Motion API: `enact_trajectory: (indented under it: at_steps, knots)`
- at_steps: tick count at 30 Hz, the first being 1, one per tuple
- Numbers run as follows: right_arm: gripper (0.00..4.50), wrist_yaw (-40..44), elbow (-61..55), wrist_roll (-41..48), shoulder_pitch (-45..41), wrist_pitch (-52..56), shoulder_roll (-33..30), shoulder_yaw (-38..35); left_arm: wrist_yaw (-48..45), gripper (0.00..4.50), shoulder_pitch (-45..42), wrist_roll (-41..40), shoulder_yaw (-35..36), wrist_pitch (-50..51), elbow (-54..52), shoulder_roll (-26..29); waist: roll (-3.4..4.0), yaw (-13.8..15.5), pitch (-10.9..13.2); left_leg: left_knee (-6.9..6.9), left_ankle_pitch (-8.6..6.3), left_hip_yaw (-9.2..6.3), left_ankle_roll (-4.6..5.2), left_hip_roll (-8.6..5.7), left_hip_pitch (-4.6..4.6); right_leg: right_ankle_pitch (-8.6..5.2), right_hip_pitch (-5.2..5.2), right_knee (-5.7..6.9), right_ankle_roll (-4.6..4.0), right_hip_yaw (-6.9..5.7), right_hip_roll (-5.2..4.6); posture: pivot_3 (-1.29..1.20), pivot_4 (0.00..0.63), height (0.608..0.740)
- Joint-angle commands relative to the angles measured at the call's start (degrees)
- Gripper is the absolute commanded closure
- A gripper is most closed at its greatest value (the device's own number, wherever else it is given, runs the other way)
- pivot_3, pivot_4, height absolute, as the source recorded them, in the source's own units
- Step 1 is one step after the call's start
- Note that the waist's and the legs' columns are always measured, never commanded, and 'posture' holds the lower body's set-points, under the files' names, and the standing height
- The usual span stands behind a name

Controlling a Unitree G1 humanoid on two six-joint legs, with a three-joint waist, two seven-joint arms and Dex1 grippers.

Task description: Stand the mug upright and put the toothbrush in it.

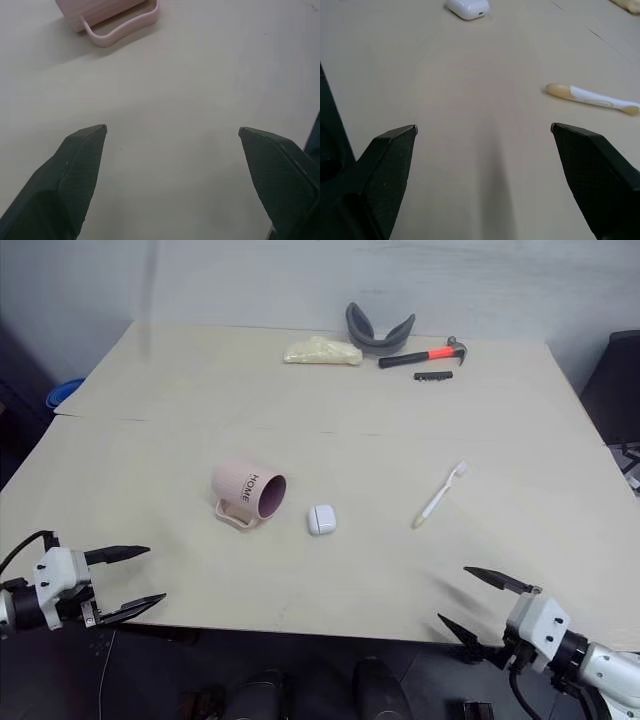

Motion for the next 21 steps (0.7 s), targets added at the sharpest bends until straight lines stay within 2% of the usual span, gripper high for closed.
enact_trajectory:
  at_steps: [1, 3, 21]
  knots:
    - [0.03, -0.9, -1.6, 0.8, -0.4, 0.4, 0.2, -0.3, -0.1, 0.0, 0.2, -1.0, 0.4, 0.7, -1.0, -0.2, 0.0, 0.0, 0.0, 0.0, 0.0, 0.0, 0.0, 0.0, 0.0, 0.0, 0.0, 0.0, 0.0, 0.0, 0.0, 0.0, 0.15, 0.74]
    - [0.03, -1.4, -2.2, 0.8, -0.8, 1.1, 0.1, 0.0, 1.8, 0.0, 0.1, -0.4, 0.6, 2.1, -1.2, -0.5, 0.0, 0.0, 0.0, 0.0, 0.0, 0.0, 0.0, 0.0, 0.0, 0.0, 0.0, 0.0, 0.0, 0.0, 0.0, 0.0, 0.15, 0.74]
    - [0.03, -2.3, -6.8, 0.5, -2.2, 8.9, -1.3, 1.9, -1.0, 0.0, 1.0, -4.9, 1.2, 6.4, -4.5, -1.1, 0.0, -0.1, 0.0, 0.01, 0.0, -0.02, 0.0, 0.0, 0.0, 0.0, -0.01, 0.03, 0.0, -0.01, 0.01, 0.0, 0.15, 0.74]
